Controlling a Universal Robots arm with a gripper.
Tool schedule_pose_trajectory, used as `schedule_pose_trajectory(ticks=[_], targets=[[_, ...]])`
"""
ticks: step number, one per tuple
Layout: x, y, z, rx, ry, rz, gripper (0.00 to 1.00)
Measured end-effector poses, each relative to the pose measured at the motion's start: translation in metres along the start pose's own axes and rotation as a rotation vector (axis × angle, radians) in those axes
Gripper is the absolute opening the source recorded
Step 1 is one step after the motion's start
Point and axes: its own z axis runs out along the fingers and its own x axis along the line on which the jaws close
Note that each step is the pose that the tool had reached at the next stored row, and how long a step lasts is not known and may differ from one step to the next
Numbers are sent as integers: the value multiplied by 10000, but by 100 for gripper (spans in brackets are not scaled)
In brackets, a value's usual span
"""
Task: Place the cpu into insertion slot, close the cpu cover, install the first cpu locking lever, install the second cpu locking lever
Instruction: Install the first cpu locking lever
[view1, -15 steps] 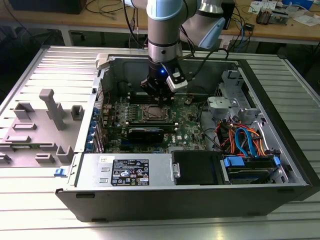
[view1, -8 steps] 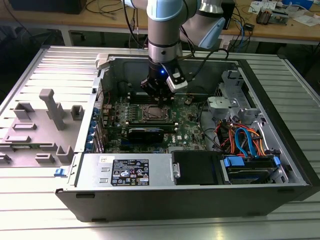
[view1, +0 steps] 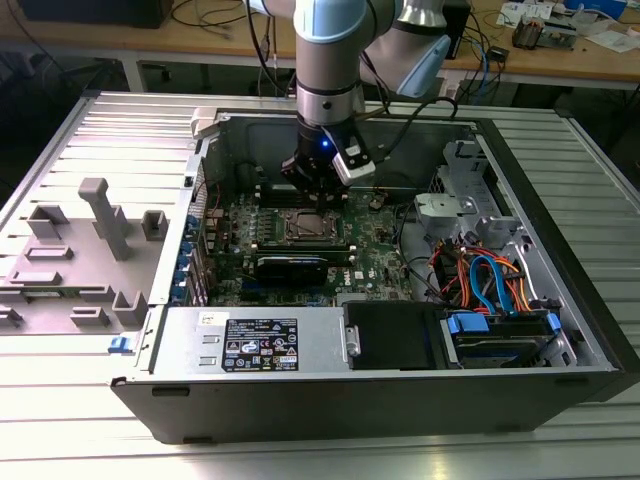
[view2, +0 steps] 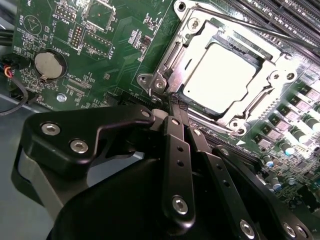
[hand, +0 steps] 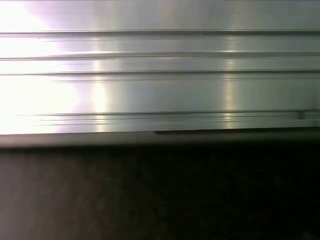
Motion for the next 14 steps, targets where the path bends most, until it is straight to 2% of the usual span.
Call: schedule_pose_trajectory(ticks=[1,4,14], targets=[[0,-2,-5,-4,6,0,11],[-1,-2,-8,-100,27,3,11],[-26,-10,17,-118,22,3,11]])
